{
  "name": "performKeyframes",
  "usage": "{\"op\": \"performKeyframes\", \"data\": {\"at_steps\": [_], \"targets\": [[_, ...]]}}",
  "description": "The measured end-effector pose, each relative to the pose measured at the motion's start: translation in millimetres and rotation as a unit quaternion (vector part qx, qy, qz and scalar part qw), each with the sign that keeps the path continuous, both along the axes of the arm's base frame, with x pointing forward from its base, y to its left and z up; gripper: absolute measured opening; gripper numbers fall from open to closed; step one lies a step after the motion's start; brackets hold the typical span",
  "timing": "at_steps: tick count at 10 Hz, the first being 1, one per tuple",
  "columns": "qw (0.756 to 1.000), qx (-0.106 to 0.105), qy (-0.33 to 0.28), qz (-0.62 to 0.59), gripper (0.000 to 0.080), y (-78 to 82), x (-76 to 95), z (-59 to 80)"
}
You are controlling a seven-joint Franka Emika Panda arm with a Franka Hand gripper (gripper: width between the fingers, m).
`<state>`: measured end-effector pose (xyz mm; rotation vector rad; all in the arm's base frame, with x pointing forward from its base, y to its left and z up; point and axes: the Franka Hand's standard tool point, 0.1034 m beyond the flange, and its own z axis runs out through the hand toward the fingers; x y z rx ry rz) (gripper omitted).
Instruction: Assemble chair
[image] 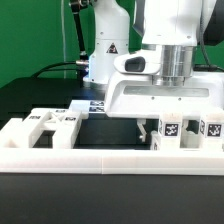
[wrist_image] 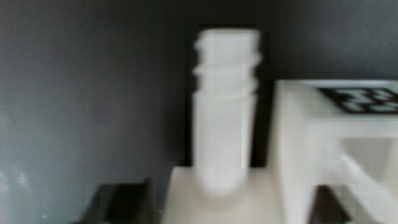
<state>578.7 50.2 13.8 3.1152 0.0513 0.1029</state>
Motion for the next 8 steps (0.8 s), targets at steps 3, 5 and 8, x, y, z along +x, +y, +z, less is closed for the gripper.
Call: {"op": "performKeyframes", "data": {"at_steps": [3,5,8], "targets": [[1.000,0.000,0.000,0.000,0.0328,0.0,0.3,0.2],[1.000,0.000,0.004,-0.001,0.0328,-7.3,0.5,5.3],[1.000,0.003,0.010,-0.012,0.0328,-25.6,-0.5,29.4]]}}
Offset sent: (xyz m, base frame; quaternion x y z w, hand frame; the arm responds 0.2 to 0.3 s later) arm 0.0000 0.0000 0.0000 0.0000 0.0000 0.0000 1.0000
